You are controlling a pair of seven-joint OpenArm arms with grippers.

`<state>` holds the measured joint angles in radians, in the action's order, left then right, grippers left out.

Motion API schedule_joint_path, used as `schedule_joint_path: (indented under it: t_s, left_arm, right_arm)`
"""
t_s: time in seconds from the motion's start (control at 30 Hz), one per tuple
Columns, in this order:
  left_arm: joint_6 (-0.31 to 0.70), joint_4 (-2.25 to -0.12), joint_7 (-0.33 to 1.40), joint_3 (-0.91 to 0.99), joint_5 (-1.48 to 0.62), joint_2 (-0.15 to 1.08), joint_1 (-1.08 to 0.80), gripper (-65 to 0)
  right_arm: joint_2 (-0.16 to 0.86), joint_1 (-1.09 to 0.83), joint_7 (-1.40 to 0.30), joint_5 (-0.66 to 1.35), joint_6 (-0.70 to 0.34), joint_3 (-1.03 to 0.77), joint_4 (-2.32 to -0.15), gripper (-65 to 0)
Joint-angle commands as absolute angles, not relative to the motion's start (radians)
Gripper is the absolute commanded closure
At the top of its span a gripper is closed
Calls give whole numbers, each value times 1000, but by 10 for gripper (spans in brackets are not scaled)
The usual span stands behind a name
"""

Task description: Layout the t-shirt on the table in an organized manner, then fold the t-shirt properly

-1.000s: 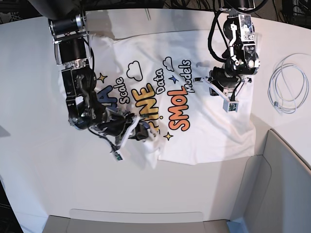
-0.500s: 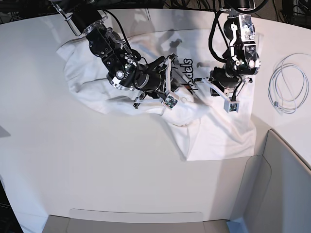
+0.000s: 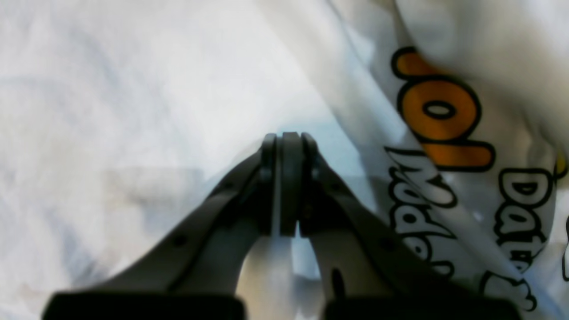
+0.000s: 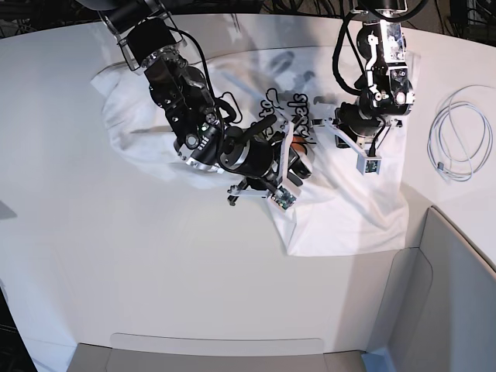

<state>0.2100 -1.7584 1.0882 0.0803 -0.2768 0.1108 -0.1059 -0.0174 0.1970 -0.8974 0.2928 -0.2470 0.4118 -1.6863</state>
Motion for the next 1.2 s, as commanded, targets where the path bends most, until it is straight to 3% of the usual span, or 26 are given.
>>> schedule_joint_path:
  t_s: [0.0,0.3,0.77,0.97,1.1,1.17]
  left_arm:
    - [213,-1776,1070,81,-283,113,-96,-34]
    - [213,-1776,1070,81,-283,116,-96,-34]
    - [213,-1776,1070,74,-283,113,-96,-34]
    - [213,-1776,1070,74,-283,113,-96,-34]
    - [213,-1776,1070,74,-283,114,-96,-34]
    - [213,-1776,1070,74,-283,114,-96,-34]
  right_arm:
    - [-24,219,-878,312,-252,395,-1698,-120]
    - [-33,219,-880,389,-249,383,-1643,-120]
    - [-124,510,-877,394,-246,344,-1129,-120]
    - [-133,547,-878,395,-246,346,-1033,-115]
    - [-133,547,-878,390,-246,348,-1032,0]
    - [-131,547,-880,387,-246,349,-1032,0]
